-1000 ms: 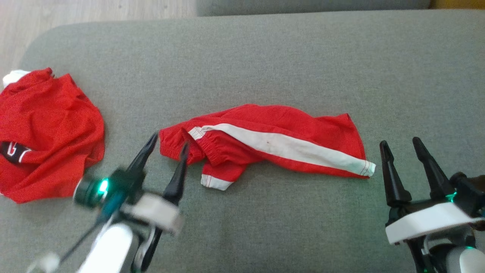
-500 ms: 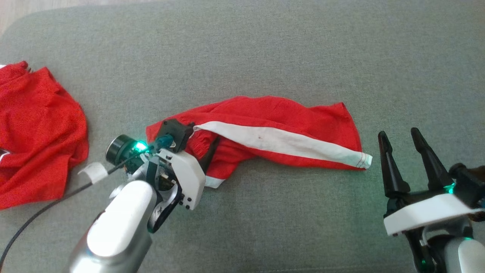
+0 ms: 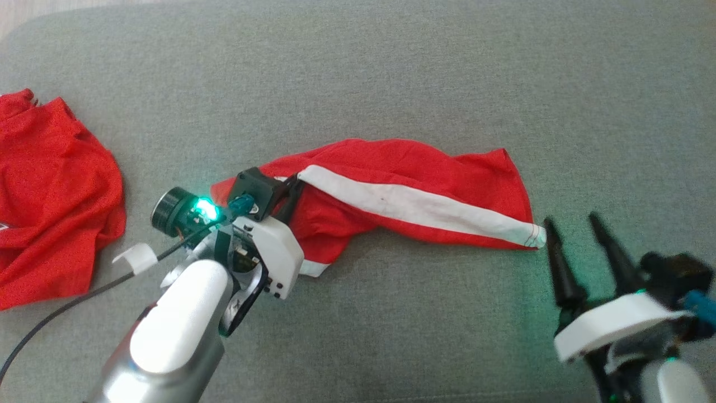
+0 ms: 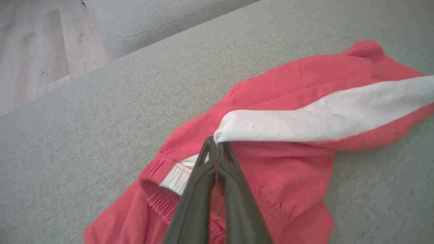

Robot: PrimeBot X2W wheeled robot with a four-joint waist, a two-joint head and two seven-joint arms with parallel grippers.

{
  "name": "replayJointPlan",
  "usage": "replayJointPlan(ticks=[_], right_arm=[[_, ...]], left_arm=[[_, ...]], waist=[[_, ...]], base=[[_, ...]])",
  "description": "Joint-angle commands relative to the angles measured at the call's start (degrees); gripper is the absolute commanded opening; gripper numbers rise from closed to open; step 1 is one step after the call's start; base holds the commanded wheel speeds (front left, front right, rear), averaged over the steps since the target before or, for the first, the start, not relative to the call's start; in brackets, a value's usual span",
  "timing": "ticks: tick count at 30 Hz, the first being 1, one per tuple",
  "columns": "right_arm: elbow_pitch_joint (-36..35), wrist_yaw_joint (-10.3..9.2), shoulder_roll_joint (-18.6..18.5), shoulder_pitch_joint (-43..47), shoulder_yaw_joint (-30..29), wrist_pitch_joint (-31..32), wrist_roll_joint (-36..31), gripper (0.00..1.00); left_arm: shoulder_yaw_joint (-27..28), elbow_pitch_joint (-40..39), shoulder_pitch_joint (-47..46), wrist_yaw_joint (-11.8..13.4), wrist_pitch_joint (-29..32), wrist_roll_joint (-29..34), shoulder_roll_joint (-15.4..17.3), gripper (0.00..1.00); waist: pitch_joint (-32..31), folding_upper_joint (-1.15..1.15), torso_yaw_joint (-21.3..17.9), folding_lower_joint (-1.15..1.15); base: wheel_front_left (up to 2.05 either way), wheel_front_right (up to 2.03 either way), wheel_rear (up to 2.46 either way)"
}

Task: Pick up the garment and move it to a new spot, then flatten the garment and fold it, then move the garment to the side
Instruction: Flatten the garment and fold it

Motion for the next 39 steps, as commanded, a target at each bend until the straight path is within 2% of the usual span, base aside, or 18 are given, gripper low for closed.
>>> replayJointPlan(ticks=[1,7,16,17,18,19,22,26,32,39], right_arm=[[-0.38,-0.04,-0.71,1.02,2.29,0.56,0.34,1.00],[4.56,-0.04,-0.86,0.30,3.85,0.61,1.54,1.00],[10.20,-0.04,-1.51,-4.13,4.95,0.87,2.27,1.00],[10.58,-0.04,-1.63,-4.73,5.09,0.88,2.48,0.78],[10.94,-0.04,-1.73,-5.18,5.18,1.05,2.66,0.16],[11.30,-0.04,-1.83,-5.45,5.34,1.54,2.90,0.00],[10.77,-0.04,-2.61,-6.08,5.37,1.85,2.96,0.00],[6.50,-0.04,-4.34,-7.11,5.80,1.55,2.91,0.00],[-6.03,-0.04,-8.67,-11.85,3.41,0.88,1.15,0.00],[-21.24,-0.04,-12.37,-21.24,-1.49,2.61,-1.95,0.00]], left_arm=[[2.04,-3.03,-1.65,0.90,-0.81,0.64,1.54,0.00],[1.96,-6.36,0.81,2.31,-1.33,0.46,1.94,0.00],[1.61,-8.36,1.72,2.65,-2.62,0.10,2.02,0.00],[1.57,-8.47,1.77,2.68,-2.99,0.07,1.96,0.00],[1.52,-8.55,1.81,2.71,-3.37,0.06,1.90,0.00],[1.57,-8.73,1.86,2.87,-3.99,0.11,1.85,0.00],[2.00,-9.62,2.03,3.44,-5.52,0.06,1.84,0.00],[2.81,-12.61,1.77,4.01,-7.11,0.40,2.74,0.00],[5.08,-21.83,-0.95,5.52,-7.74,2.14,5.03,0.00],[9.26,-33.34,-6.15,8.32,-8.42,3.95,6.07,0.00]], waist=[[0.13,0.00,0.13,0.00],[0.38,0.00,0.64,0.00],[0.48,0.00,1.62,0.00],[0.47,0.00,1.77,0.00],[0.44,0.00,1.89,0.00],[0.30,0.00,2.01,0.00],[-0.35,0.00,2.37,0.00],[-1.88,0.00,2.56,0.00],[-4.87,0.00,2.74,0.00],[-7.96,0.00,2.84,0.00]], base=[[0.00,0.00,0.00],[0.00,0.00,0.00],[0.00,0.00,0.00],[0.00,0.00,0.00],[0.00,0.00,0.00],[0.00,0.00,0.00],[0.00,0.00,0.00],[0.00,0.00,0.00],[0.00,0.00,0.00],[0.00,0.00,0.00]])
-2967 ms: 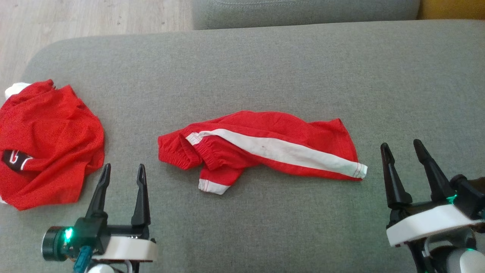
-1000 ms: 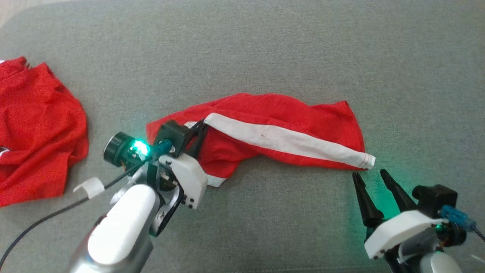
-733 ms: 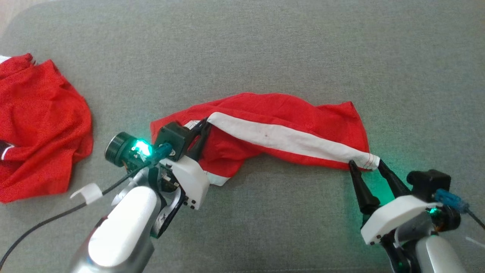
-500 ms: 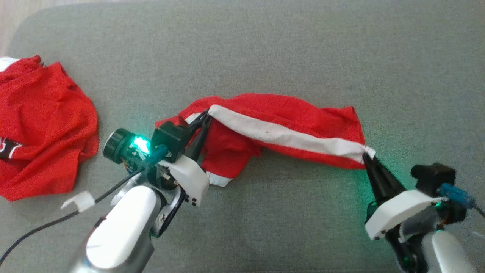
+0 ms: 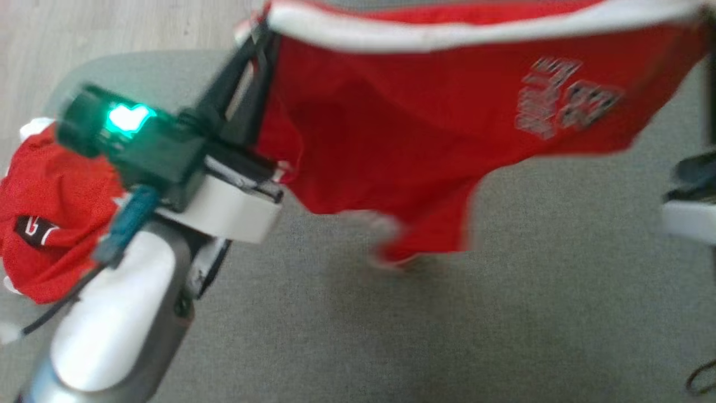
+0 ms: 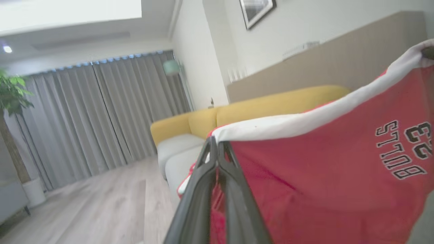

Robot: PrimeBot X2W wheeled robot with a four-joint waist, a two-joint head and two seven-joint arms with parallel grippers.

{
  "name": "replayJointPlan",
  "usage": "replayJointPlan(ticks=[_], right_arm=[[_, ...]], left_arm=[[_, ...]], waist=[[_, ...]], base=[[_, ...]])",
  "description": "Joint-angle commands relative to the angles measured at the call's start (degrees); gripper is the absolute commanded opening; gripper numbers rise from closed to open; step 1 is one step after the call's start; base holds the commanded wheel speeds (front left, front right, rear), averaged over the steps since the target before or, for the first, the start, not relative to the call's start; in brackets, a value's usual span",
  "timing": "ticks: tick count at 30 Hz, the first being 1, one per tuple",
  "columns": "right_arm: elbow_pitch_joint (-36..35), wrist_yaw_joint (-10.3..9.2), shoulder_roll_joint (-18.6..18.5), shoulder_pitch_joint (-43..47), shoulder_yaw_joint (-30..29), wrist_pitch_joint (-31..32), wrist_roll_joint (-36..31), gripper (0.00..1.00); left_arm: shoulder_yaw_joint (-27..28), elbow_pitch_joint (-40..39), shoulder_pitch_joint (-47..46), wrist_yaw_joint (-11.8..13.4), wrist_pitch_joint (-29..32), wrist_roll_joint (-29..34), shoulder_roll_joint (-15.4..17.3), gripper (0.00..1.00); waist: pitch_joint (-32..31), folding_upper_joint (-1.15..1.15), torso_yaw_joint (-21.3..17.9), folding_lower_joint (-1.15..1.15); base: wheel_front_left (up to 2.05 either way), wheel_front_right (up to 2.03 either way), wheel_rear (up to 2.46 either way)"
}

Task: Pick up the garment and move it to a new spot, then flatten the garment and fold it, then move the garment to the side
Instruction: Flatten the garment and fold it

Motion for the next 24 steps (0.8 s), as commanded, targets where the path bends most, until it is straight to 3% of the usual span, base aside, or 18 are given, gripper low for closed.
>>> replayJointPlan(ticks=[1,6,12,17,24], right_arm=[[-5.33,-0.04,-1.55,-4.30,-0.30,1.00,-0.79,0.00],[-10.18,-0.04,-1.86,-9.92,-2.91,2.93,-0.75,0.00],[-3.98,-0.04,-1.43,-14.18,-3.63,4.31,2.38,0.00],[4.92,-0.04,-1.76,-18.74,-3.38,2.89,4.25,0.00],[26.68,-0.04,0.33,-36.55,0.92,-2.81,6.45,0.00]], left_arm=[[3.66,-4.51,-4.38,0.72,0.10,1.36,2.13,0.00],[4.85,-9.77,-7.56,1.15,1.54,1.58,2.30,0.00],[5.19,-6.40,-8.40,0.72,1.37,-3.84,-0.83,0.00],[5.73,4.80,-11.04,-1.11,-2.99,-9.49,-5.44,0.00],[9.27,34.34,-26.05,-6.00,-17.43,-14.17,-11.99,0.00]], waist=[[-0.94,0.00,0.10,0.01],[-1.29,0.00,0.19,0.01],[0.92,0.00,-0.02,0.01],[3.24,0.00,0.32,0.01],[5.16,0.00,-1.30,0.01]], base=[[0.00,0.00,0.00],[0.00,0.00,0.00],[0.00,0.00,0.00],[0.00,0.00,0.00],[0.00,0.00,0.00]])
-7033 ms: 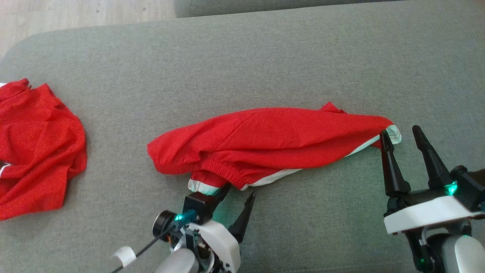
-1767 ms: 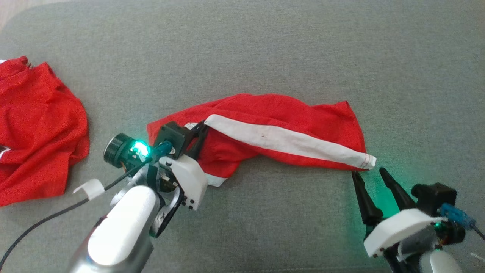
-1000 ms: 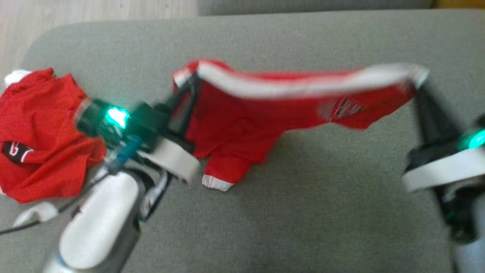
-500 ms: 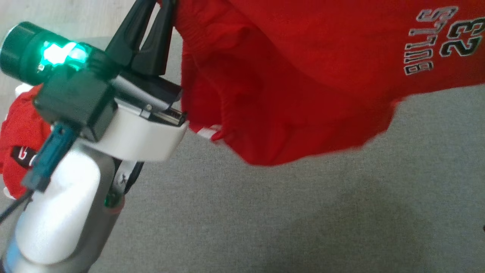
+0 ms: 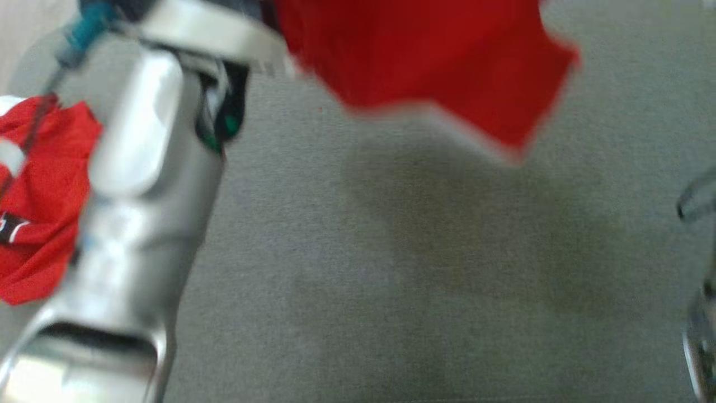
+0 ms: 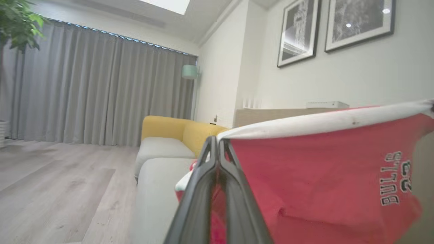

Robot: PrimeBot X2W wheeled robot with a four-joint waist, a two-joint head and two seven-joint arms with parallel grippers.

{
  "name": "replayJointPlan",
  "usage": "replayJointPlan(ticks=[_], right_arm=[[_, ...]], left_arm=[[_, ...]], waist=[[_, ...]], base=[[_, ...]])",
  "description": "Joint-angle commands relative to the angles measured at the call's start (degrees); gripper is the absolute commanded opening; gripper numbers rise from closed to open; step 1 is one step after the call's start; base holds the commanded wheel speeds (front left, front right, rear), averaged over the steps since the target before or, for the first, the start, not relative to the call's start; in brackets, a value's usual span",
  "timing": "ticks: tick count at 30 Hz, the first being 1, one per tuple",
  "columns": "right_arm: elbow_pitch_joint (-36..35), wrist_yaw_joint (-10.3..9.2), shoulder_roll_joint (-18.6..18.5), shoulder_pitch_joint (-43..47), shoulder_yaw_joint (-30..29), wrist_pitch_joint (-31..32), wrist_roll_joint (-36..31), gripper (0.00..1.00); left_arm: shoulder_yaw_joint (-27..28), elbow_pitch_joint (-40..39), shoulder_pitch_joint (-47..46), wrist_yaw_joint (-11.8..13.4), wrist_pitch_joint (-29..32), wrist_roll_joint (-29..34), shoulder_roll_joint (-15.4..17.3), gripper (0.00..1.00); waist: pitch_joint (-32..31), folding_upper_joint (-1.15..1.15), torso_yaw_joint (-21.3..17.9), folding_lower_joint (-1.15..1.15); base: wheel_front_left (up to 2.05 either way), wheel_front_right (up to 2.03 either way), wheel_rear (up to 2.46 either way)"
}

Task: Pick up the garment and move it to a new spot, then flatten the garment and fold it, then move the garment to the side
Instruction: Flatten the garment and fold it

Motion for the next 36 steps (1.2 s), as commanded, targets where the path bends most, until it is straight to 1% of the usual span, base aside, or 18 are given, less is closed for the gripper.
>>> replayJointPlan(ticks=[1,4,8,11,13,15,17,19,20,22,25,27,29,33,34,36], right_arm=[[1.00,-0.04,0.80,-4.26,0.56,-1.66,0.50,0.00],[11.52,-0.04,3.33,-10.68,2.33,-4.75,0.80,0.00],[25.33,-0.04,7.09,-13.27,6.33,-7.42,1.61,0.00],[35.07,-0.04,9.17,-11.11,9.98,-8.85,3.71,0.00],[40.80,-0.04,10.10,-8.35,12.29,-9.71,5.90,0.00],[45.58,-0.04,10.58,-5.23,15.00,-10.40,8.28,0.00],[48.43,-0.04,10.75,-2.19,18.09,-11.49,11.18,0.00],[49.26,-0.04,10.79,0.26,20.67,-13.02,15.04,0.00],[49.32,-0.04,10.80,2.38,22.57,-15.05,17.80,0.00],[49.24,-0.04,10.81,4.59,23.43,-17.58,19.67,0.00],[47.46,-0.04,10.81,8.02,25.27,-20.45,21.09,0.00],[45.09,-0.04,10.05,10.72,25.94,-21.80,21.18,0.00],[41.24,-0.04,8.09,14.06,25.64,-22.62,21.00,0.00],[29.87,-0.04,3.25,23.19,22.54,-23.08,19.73,0.00],[26.68,-0.04,2.12,26.05,21.35,-22.58,19.00,0.00],[19.90,-0.04,0.68,32.29,17.70,-19.62,17.33,0.00]], left_arm=[[3.57,1.84,-4.98,0.06,-2.43,-0.71,1.28,0.00],[5.83,13.98,-10.59,0.30,-6.97,-1.92,0.29,0.00],[7.11,28.26,-12.05,1.33,-8.49,-3.12,-0.51,0.00],[7.74,37.62,-9.79,2.35,-8.81,-4.78,-1.10,0.00],[7.27,43.35,-7.35,3.44,-7.99,-5.48,-1.37,0.00],[7.37,47.16,-4.93,4.31,-7.59,-6.75,-1.52,0.00],[6.37,48.58,-2.38,3.72,-6.67,-8.17,-1.57,0.00],[4.92,48.80,-0.84,2.50,-5.81,-10.08,-1.58,0.00],[2.44,48.43,-0.43,1.89,-5.84,-10.27,-1.59,0.00],[0.09,47.70,-0.15,1.11,-6.56,-10.16,-1.59,0.00],[-2.42,46.22,0.71,0.68,-8.47,-9.08,-1.60,0.00],[-2.69,44.51,2.00,0.58,-9.22,-8.47,-1.60,0.00],[-2.64,41.01,4.11,0.42,-9.43,-7.44,-1.28,0.00],[-1.26,28.35,12.94,1.29,-9.47,-4.76,1.22,0.00],[-1.32,25.59,15.91,1.42,-9.48,-4.43,1.89,0.00],[-1.07,20.27,22.09,1.86,-8.54,-5.18,3.27,0.00]], waist=[[0.30,0.00,-0.81,-0.01],[0.61,0.00,-2.11,-0.01],[0.95,0.00,-3.71,-0.01],[1.68,0.00,-4.42,-0.01],[2.31,0.00,-4.70,-0.01],[2.90,0.00,-4.85,-0.01],[3.19,0.00,-4.95,-0.01],[3.79,0.00,-4.66,-0.01],[4.13,0.00,-4.29,-0.01],[3.96,0.00,-3.80,-0.01],[2.72,0.00,-3.45,-0.01],[1.30,0.00,-3.05,-0.01],[-0.11,0.00,-2.59,-0.01],[-3.09,0.00,-2.32,-0.01],[-3.75,0.00,-2.34,-0.01],[-4.90,0.00,-2.37,-0.01]], base=[[0.00,0.00,0.00],[0.00,0.00,0.00],[0.00,0.00,0.00],[0.00,0.00,0.00],[0.00,0.00,0.00],[0.00,0.00,0.00],[0.00,0.00,0.00],[0.00,0.00,0.00],[0.00,0.00,0.00],[0.00,0.00,0.00],[0.00,0.00,0.00],[0.00,0.00,0.00],[0.00,0.00,0.00],[0.00,0.00,0.00],[0.00,0.00,0.00],[0.00,0.00,0.00]])
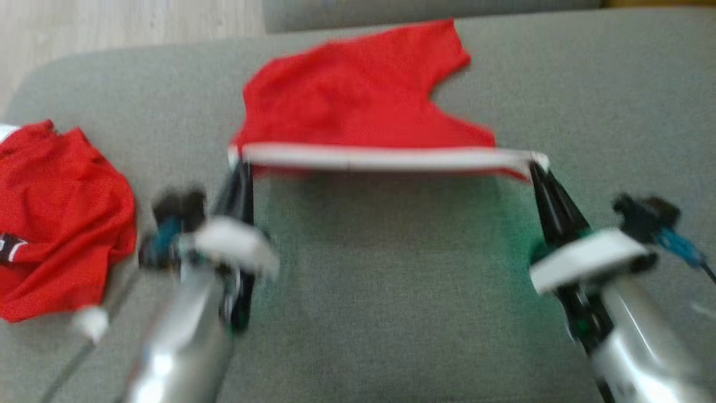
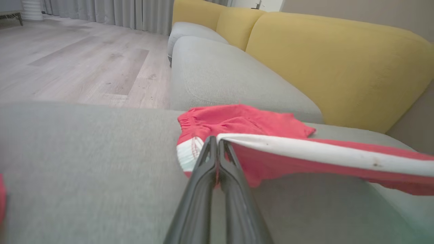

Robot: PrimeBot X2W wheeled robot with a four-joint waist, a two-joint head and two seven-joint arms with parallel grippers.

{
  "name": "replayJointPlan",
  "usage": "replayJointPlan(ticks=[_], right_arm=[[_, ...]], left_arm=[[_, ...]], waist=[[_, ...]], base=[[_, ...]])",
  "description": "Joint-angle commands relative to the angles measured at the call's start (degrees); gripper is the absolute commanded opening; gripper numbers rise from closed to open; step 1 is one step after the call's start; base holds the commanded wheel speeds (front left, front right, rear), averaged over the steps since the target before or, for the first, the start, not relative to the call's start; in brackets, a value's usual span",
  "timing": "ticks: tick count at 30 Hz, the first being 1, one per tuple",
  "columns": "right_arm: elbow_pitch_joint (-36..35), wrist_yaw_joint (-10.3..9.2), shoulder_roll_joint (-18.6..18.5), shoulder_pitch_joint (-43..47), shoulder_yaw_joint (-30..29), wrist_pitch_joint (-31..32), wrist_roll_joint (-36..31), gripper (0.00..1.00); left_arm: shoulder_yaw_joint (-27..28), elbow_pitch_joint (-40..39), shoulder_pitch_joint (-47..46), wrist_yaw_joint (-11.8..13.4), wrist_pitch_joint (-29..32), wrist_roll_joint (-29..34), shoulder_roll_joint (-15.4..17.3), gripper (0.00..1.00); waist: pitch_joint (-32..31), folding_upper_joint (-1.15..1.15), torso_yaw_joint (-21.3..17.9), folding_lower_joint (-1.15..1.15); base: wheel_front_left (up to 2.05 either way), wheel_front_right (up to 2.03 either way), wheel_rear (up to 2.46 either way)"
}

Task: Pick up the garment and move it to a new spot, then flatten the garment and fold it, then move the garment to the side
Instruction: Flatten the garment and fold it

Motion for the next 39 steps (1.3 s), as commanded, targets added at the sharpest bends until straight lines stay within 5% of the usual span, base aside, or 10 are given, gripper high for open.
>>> replayJointPlan(ticks=[1,5,12,18,24,31,39], right_arm=[[-1.70,-0.05,-1.09,1.09,-0.36,0.20,-0.49,0.00],[-18.01,-0.05,-0.54,14.15,-8.65,11.40,-5.34,0.00],[-47.12,-0.05,5.33,30.56,-17.18,33.42,-12.09,0.00],[-57.42,-0.05,6.94,31.53,-20.40,41.17,-13.70,0.00],[-50.61,-0.05,4.86,23.27,-19.84,41.93,-11.77,0.00],[-34.35,-0.05,-1.97,4.82,-17.24,38.92,-8.08,0.00],[-13.30,-0.05,-6.93,-15.91,-10.29,32.55,-5.06,0.00]], left_arm=[[2.27,-1.27,0.24,0.90,-0.04,-0.49,2.89,0.00],[2.50,-17.66,12.92,4.27,7.33,-1.88,7.47,0.00],[2.06,-58.05,31.92,15.95,23.94,-0.09,16.72,0.00],[2.63,-71.88,36.53,19.82,31.30,-0.39,20.07,0.00],[1.95,-66.25,31.05,16.15,34.52,-5.09,18.96,0.00],[0.22,-51.37,15.66,8.86,35.70,-7.83,15.56,0.00],[-1.84,-36.66,0.98,3.45,32.49,-7.50,9.51,0.00]], waist=[[-1.23,0.00,0.08,0.01],[-2.88,0.00,-0.11,0.01],[-3.54,0.00,0.20,0.01],[-2.21,0.00,-0.25,0.01],[1.38,0.00,-0.20,0.01],[7.80,0.00,3.44,0.01],[12.55,0.00,8.73,0.01]], base=[[0.00,0.00,0.00],[0.00,0.00,0.00],[0.00,0.00,0.00],[0.00,0.00,0.00],[0.00,0.00,0.00],[0.00,0.00,0.00],[0.00,0.00,0.00]])
